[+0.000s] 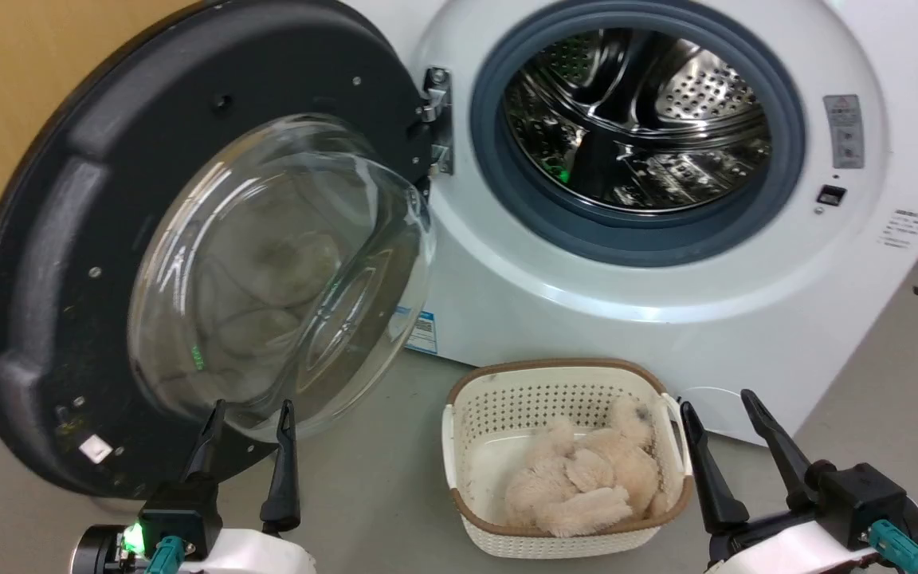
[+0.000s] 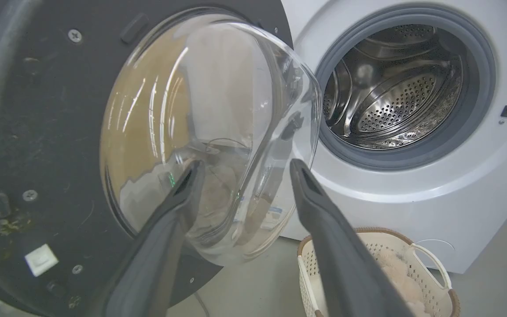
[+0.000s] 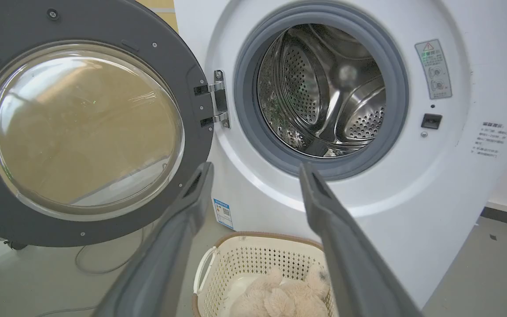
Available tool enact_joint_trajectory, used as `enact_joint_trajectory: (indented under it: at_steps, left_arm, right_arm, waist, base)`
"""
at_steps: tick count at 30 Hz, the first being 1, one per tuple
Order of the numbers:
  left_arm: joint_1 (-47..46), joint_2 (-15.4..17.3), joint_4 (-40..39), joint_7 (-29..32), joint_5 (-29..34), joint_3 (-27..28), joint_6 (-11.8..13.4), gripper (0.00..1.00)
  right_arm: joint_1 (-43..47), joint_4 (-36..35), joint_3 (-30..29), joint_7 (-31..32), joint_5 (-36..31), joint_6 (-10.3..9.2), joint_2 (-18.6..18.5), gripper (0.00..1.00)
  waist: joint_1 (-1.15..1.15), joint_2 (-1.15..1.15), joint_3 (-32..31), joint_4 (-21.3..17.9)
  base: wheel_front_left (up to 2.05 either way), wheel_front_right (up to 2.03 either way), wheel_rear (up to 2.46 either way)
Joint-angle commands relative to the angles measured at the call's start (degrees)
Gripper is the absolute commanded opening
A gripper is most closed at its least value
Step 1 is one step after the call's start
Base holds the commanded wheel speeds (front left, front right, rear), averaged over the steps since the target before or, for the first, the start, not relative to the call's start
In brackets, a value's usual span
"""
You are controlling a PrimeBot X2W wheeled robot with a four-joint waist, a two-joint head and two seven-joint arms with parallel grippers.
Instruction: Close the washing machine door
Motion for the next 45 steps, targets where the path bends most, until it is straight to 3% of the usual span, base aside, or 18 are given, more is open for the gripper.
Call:
enact_joint_trajectory:
  at_steps: [1,45]
  left_arm:
    - [0.78,0.0,-0.25,-0.48,-0.21,0.04,-0.12,1.0]
    - [4.13,-0.01,-4.04,-5.99,-1.8,1.12,1.39,1.0]
  right_arm:
    - [0.67,0.04,0.22,-0.63,0.46,0.02,-0.12,1.0]
    - [-1.1,2.08,6.25,-6.13,5.79,0.03,-1.42,1.0]
  waist:
    - [0.0,0.0,-0.12,0.84]
    - [0.0,0.0,0.61,12.86]
  base:
    - [0.0,0.0,0.0]
    - [0.0,0.0,0.0]
